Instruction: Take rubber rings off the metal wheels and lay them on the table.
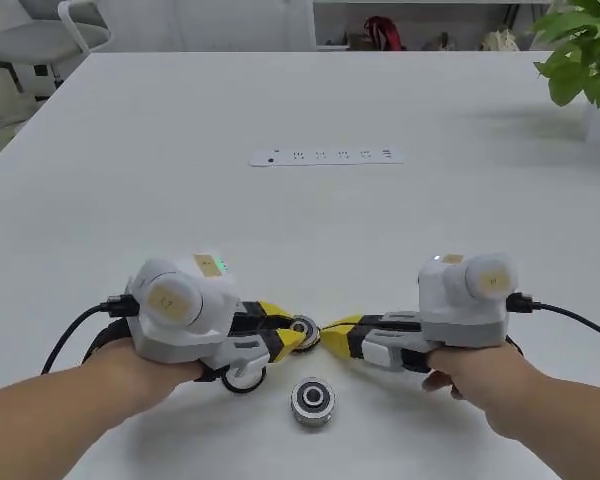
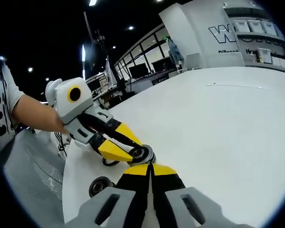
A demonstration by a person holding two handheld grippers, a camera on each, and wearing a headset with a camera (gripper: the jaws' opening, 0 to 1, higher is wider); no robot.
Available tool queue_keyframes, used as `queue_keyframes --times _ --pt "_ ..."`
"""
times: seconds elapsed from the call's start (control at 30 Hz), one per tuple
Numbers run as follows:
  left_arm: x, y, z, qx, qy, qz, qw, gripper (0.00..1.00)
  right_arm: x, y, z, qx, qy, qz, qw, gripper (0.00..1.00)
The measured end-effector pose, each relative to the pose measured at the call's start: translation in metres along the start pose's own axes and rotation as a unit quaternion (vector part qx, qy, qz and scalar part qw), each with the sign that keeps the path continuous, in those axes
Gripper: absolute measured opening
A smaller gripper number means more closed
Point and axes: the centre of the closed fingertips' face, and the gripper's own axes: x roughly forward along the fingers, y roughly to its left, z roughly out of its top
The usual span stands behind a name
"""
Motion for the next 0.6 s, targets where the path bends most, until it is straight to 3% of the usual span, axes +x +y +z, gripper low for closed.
queue_keyframes --times 0.23,0.6 --pt "-0.0003 -0.0002 0.0001 -0.002 -0.001 0.003 1.0 0.12 0.0007 0.0019 0.0069 0.02 -0.015 0.005 0.9997 0.0" --pt "0.0003 0.0002 -0.0001 0.0 0.002 0.011 0.9999 0.11 0.0029 0.0044 0.0106 0.03 -0.012 -0.001 0.9995 0.0"
